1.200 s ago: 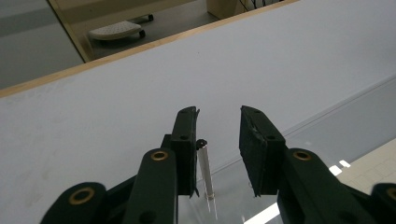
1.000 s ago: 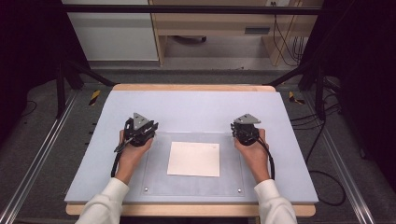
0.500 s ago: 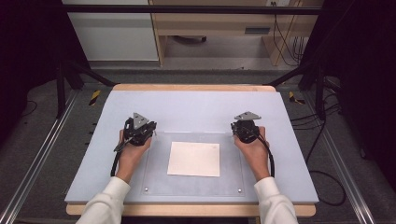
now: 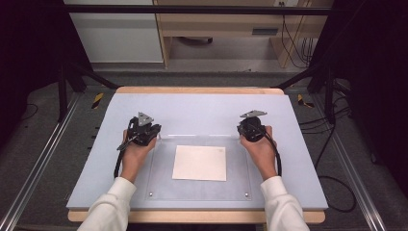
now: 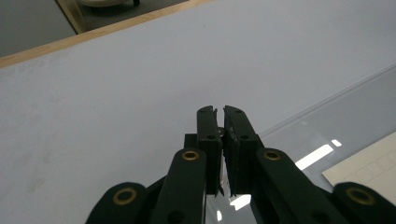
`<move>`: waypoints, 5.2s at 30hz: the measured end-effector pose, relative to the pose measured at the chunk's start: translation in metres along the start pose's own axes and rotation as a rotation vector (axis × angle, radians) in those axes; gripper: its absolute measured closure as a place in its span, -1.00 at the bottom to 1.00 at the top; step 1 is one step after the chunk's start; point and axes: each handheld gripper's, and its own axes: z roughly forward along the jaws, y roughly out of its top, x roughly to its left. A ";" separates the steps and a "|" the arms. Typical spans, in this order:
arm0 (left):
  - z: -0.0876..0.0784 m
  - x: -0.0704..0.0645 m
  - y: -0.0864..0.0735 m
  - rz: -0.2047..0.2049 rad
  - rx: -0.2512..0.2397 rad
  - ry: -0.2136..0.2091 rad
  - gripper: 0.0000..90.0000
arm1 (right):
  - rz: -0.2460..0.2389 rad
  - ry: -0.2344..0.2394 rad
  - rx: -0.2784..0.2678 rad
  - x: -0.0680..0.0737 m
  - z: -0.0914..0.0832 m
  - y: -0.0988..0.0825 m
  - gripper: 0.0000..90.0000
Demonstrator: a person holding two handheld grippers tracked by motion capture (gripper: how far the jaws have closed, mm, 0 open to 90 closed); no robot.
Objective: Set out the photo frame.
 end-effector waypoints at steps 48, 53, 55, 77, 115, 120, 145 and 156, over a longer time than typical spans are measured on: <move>0.022 0.013 0.021 -0.095 0.152 -0.025 0.89 | -0.211 0.001 -0.181 0.018 -0.122 -0.126 -0.37; 0.022 0.013 0.021 -0.088 0.164 -0.023 0.89 | -0.235 0.042 -0.175 0.024 -0.149 -0.167 -0.66; 0.023 0.013 0.022 -0.089 0.165 -0.023 0.89 | -0.246 0.049 -0.180 0.026 -0.152 -0.172 -0.66; 0.030 0.019 0.026 -0.099 0.196 -0.049 0.88 | -0.372 0.038 -0.107 0.055 -0.124 -0.179 -0.57; 0.033 0.027 0.028 -0.095 0.206 -0.095 0.88 | -0.478 0.071 -0.206 0.072 -0.115 -0.159 -0.04; 0.033 0.027 0.028 -0.094 0.208 -0.098 0.88 | -0.493 0.069 -0.211 0.072 -0.114 -0.159 -0.05; -0.018 0.007 0.036 0.096 0.036 -0.067 0.34 | -0.535 0.060 -0.243 0.083 -0.121 -0.144 0.13; -0.084 -0.031 0.025 0.251 -0.001 -0.160 -0.02 | -0.484 0.093 -0.205 0.079 -0.131 -0.121 0.13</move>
